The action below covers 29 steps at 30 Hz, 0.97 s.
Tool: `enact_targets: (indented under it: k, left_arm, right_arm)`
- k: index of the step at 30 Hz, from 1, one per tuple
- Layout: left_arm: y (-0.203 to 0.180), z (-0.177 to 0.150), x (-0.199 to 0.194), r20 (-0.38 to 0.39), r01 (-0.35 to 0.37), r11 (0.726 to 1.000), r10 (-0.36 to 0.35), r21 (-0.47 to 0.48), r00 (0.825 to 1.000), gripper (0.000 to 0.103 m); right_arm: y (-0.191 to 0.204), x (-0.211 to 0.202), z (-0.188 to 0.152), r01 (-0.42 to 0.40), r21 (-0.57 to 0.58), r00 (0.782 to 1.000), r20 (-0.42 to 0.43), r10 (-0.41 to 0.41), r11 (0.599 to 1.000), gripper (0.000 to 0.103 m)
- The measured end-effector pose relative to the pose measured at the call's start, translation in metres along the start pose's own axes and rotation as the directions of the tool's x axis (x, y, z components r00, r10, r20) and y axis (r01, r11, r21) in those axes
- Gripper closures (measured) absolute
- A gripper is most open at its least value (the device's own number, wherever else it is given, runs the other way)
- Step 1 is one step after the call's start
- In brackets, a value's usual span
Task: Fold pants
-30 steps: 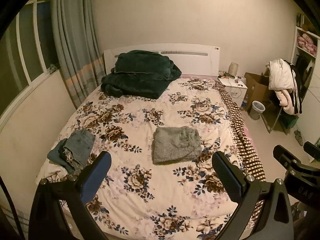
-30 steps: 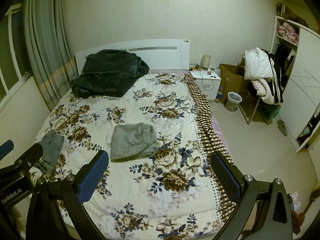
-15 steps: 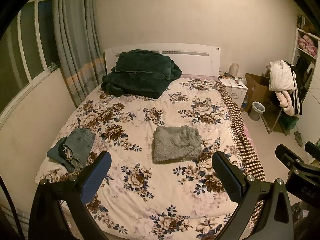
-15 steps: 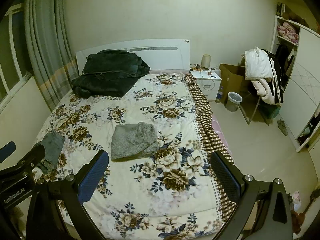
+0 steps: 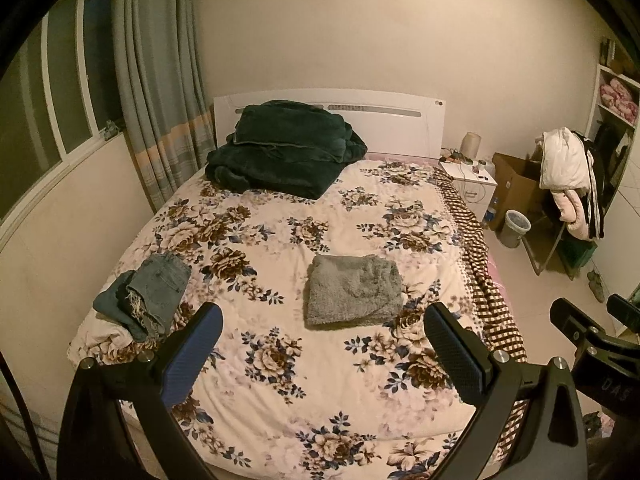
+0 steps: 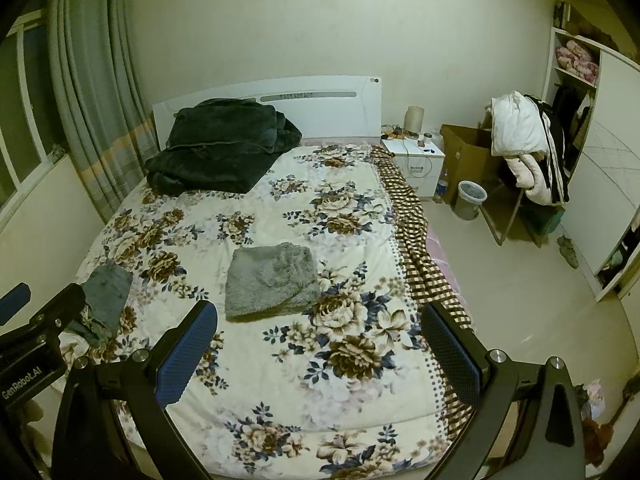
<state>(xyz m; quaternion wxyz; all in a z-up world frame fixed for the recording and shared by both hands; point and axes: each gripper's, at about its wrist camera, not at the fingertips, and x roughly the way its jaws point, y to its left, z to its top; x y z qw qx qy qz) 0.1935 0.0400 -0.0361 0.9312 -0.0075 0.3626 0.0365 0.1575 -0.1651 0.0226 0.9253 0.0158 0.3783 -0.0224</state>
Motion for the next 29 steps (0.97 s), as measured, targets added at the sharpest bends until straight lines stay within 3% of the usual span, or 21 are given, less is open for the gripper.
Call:
enact_targets:
  k: [29]
  left_arm:
    - [-0.0052, 0.01, -0.0059, 0.024, -0.01, 1.0, 0.009, 0.004, 1.0, 0.0]
  right_arm:
    - [0.0026, -0.004, 0.0072, -0.006, -0.008, 1.0, 0.004, 0.006, 1.0, 0.0]
